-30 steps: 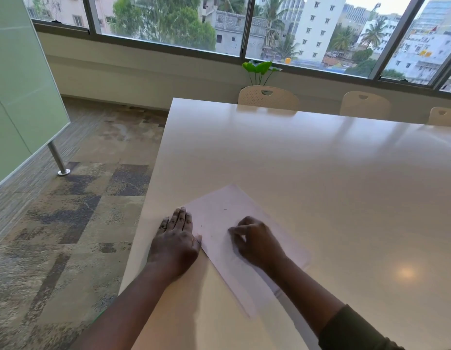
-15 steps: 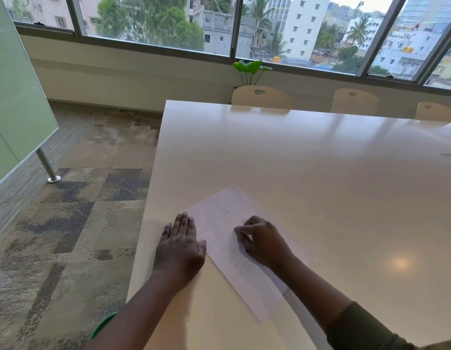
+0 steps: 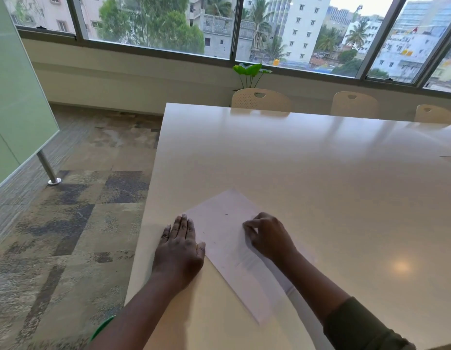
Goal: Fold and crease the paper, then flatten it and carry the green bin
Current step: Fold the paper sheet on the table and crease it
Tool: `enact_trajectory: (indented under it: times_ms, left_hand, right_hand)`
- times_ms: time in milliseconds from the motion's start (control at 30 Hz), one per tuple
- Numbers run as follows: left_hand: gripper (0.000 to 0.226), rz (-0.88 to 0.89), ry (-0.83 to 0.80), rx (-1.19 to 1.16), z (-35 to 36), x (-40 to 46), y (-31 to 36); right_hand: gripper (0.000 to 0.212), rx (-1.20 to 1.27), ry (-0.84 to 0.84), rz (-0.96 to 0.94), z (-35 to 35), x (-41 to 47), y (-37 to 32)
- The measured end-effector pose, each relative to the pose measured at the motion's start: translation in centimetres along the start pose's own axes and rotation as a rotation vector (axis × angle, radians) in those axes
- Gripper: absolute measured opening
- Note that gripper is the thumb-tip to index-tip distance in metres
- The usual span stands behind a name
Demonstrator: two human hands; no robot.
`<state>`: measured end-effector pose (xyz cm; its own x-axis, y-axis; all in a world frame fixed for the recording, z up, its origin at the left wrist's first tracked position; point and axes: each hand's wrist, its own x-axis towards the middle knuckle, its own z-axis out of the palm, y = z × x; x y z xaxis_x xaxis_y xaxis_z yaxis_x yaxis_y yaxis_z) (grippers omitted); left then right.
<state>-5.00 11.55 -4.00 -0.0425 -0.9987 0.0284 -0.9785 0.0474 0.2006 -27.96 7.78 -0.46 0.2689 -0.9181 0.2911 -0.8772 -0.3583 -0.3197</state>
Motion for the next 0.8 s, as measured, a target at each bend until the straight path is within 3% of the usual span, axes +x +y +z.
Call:
enact_trajectory:
  times_ms: [100,300,500,800]
  left_hand:
    - [0.071,0.008,0.002,-0.005,-0.3,-0.1,0.2]
    - [0.072,0.029,0.001,-0.009,-0.7,-0.3,0.0]
    - [0.083,0.005,0.043,-0.088,-0.5,-1.2,1.6]
    - [0.09,-0.078,0.022,0.015,0.2,-0.9,2.4]
  right_hand:
    - [0.022,-0.038,-0.035,0.021,0.2,0.5,0.6]
    - [0.029,0.208,-0.045,0.05,-0.4,-0.3,1.5]
    - [0.02,0.22,0.027,0.014,0.2,-2.1,3.0]
    - [0.02,0.259,0.122,0.046,1.6,-0.9,1.6]
